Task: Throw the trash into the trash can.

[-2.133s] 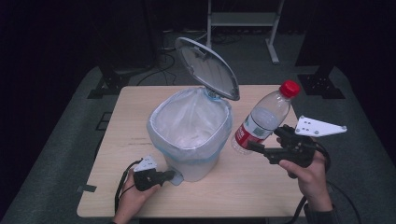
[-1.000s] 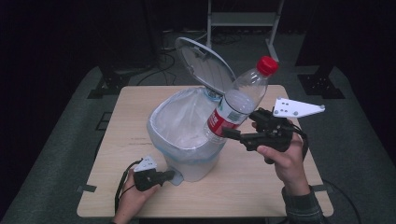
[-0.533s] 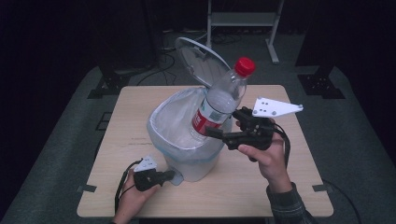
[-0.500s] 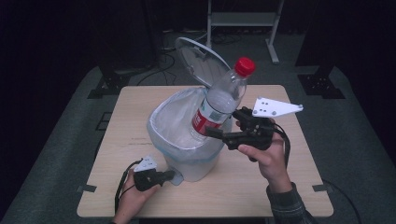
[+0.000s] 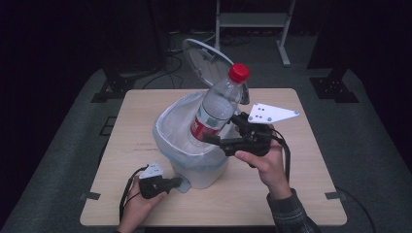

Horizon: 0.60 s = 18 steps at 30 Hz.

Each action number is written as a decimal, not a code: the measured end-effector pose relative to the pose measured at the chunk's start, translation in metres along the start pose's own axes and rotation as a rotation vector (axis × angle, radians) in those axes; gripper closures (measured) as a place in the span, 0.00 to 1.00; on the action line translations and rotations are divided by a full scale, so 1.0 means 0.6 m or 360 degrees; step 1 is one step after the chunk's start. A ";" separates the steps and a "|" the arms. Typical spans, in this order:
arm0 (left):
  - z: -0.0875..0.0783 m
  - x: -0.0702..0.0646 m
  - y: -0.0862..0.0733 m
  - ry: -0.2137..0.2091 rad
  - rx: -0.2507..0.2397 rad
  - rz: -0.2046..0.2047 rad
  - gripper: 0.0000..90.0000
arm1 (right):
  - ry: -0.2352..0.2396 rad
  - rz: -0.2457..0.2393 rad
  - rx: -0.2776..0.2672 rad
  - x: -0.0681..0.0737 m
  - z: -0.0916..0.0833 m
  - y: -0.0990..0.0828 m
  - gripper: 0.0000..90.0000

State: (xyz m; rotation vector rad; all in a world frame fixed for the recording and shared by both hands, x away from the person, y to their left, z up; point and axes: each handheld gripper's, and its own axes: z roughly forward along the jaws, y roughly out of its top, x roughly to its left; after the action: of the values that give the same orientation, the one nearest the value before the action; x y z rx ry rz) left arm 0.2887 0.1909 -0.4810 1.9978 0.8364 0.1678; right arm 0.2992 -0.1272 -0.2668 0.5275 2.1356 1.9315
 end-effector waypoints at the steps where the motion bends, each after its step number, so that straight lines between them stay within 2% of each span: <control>1: 0.000 0.000 0.000 -0.0001 0.0000 -0.0001 0.98 | -0.0006 -0.0008 0.0005 0.000 0.002 -0.002 0.34; 18: 0.000 0.000 0.000 0.0001 -0.0001 0.0002 0.98 | -0.0032 -0.0010 0.0071 0.000 0.029 -0.034 0.34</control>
State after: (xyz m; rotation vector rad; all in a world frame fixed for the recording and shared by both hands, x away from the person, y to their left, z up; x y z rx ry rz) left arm 0.2887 0.1908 -0.4811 1.9977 0.8355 0.1691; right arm 0.3037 -0.1129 -0.2891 0.5454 2.1700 1.8712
